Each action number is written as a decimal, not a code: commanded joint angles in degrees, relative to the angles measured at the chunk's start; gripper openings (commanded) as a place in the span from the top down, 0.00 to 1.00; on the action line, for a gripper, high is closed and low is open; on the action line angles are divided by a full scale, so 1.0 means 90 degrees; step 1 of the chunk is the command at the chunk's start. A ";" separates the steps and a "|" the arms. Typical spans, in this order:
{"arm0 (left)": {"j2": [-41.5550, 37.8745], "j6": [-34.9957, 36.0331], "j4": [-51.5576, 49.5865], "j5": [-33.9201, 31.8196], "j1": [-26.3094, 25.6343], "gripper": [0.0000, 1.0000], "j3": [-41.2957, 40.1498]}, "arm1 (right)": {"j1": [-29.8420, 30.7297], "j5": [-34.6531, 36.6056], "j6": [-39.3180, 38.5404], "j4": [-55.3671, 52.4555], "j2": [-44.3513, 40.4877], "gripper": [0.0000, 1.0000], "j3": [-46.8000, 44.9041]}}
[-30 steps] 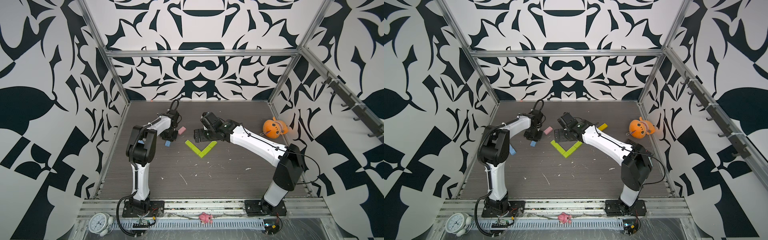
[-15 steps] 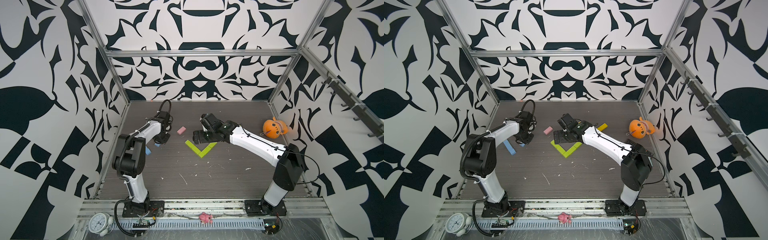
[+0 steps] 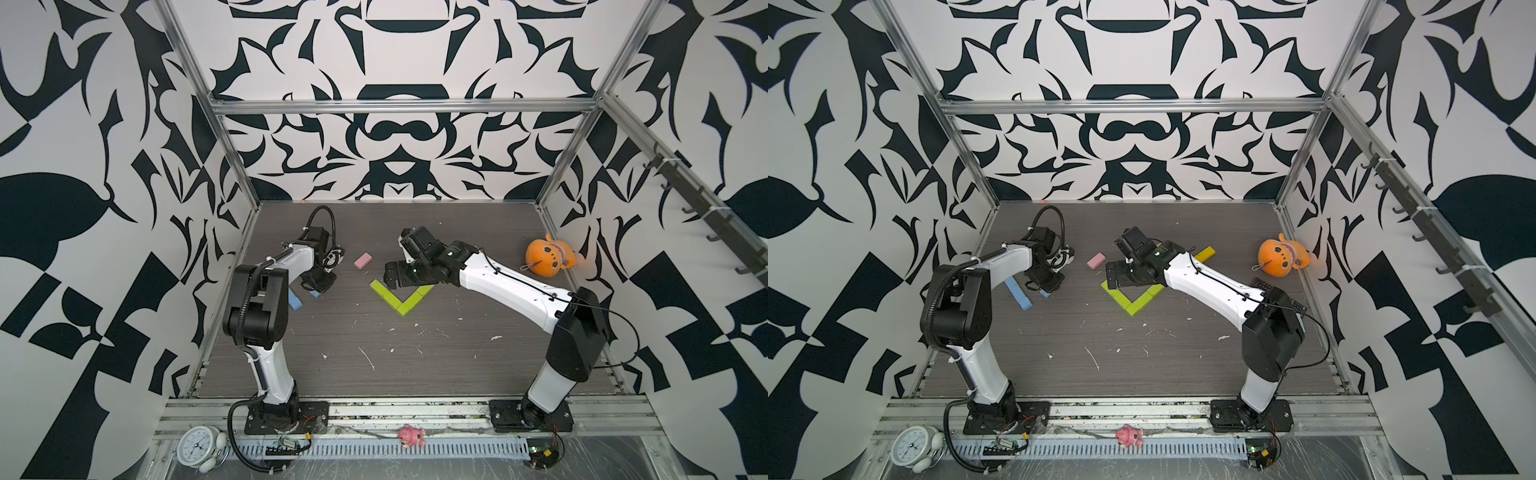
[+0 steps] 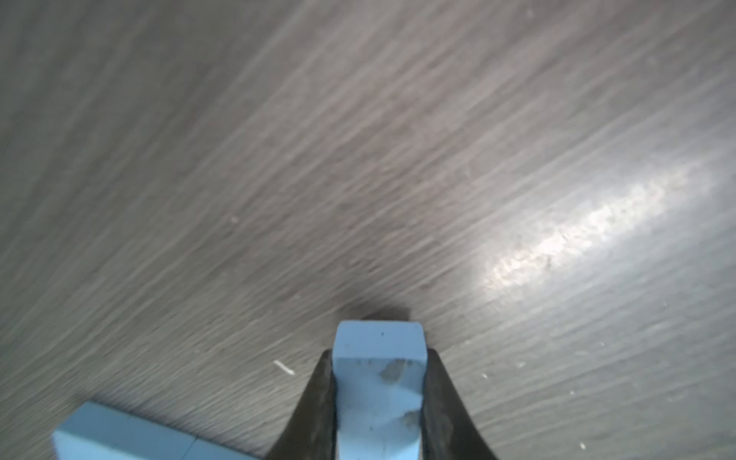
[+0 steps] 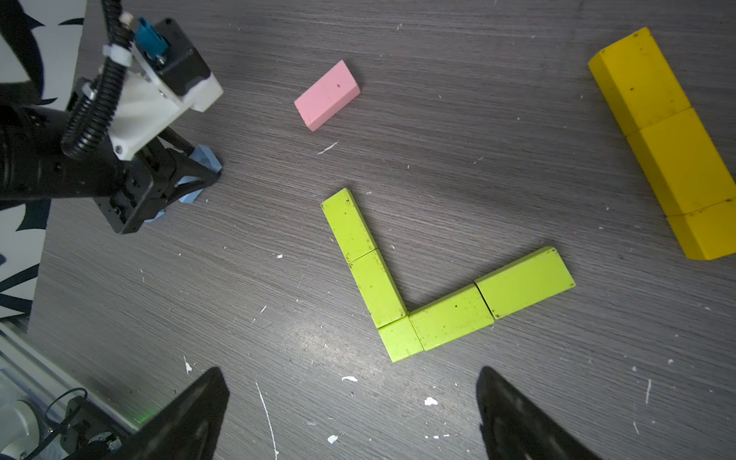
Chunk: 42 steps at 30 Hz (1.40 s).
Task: Assemble the letter v with building blocks
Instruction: Assemble the building block at the center of the board.
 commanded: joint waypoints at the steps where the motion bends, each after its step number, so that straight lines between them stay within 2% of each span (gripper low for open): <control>1: -0.0038 0.0407 0.0080 0.0178 0.0128 0.87 -0.0196 | -0.0011 -0.0053 0.0033 -0.0079 -0.0331 0.01 0.0077; 11: 0.0195 0.0709 -0.0398 -0.0080 0.0140 0.86 0.0048 | -0.0012 -0.0075 0.0126 -0.0115 -0.0245 0.01 0.0195; 16: 0.0150 0.0929 -0.0726 0.0057 0.0179 0.87 0.0129 | -0.0006 -0.0075 0.0090 -0.0217 -0.0173 0.01 0.0306; 35: 0.0162 0.1356 -0.0826 -0.0394 0.0316 0.88 0.0049 | 0.0043 -0.0076 0.0134 -0.0313 -0.0007 0.01 0.0518; 42: -0.0068 0.1468 -0.0778 -0.0226 0.0366 0.87 -0.0101 | 0.0072 -0.0075 0.0164 -0.0296 0.0044 0.01 0.0563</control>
